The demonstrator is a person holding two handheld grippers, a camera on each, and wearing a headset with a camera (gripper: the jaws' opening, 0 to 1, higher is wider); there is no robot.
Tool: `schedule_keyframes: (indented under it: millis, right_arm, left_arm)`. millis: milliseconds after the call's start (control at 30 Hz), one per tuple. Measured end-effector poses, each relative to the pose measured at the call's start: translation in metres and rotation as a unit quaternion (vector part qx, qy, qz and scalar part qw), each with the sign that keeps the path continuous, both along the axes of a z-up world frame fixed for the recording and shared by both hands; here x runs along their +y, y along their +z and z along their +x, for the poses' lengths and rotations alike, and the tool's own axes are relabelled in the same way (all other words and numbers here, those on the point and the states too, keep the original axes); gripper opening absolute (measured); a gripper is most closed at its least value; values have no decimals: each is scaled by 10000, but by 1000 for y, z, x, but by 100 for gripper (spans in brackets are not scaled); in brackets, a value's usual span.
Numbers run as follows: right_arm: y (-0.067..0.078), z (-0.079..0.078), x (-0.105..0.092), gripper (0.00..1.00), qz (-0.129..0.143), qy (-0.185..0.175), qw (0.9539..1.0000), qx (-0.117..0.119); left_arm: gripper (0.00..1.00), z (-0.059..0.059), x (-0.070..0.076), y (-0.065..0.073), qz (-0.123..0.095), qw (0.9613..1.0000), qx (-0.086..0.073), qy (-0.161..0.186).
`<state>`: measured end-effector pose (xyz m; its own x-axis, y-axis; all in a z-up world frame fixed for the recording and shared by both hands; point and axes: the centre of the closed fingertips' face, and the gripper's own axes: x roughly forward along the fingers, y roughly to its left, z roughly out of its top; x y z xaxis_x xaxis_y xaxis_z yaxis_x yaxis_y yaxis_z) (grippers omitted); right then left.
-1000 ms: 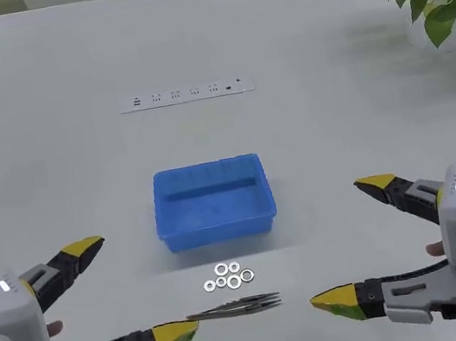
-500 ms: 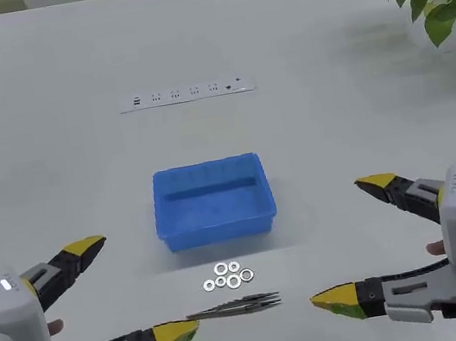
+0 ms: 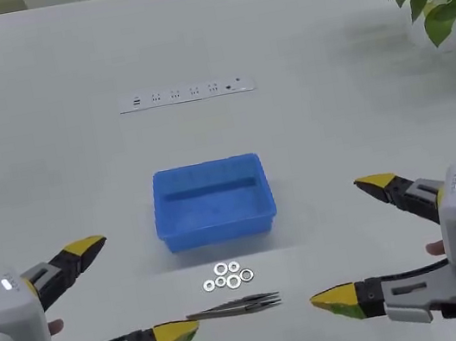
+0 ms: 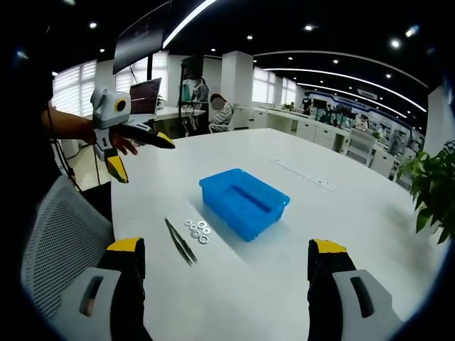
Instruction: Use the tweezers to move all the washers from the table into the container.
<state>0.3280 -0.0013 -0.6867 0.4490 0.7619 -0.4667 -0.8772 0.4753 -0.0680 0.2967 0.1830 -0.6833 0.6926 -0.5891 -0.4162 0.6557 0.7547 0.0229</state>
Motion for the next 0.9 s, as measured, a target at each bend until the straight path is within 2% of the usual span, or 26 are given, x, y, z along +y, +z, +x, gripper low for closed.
schedule_keyframes:
  millis: [500, 900]
  right_arm:
    - [0, 0, 0, 96, 0, 11, 10000, 2]
    - [-2, 0, 1, 95, -41, 73, 10000, 31]
  left_arm:
    - [96, -1, -8, 5, 26, 10000, -1, -19]
    - [93, 1, -4, -1, 91, 9999, 64, -121]
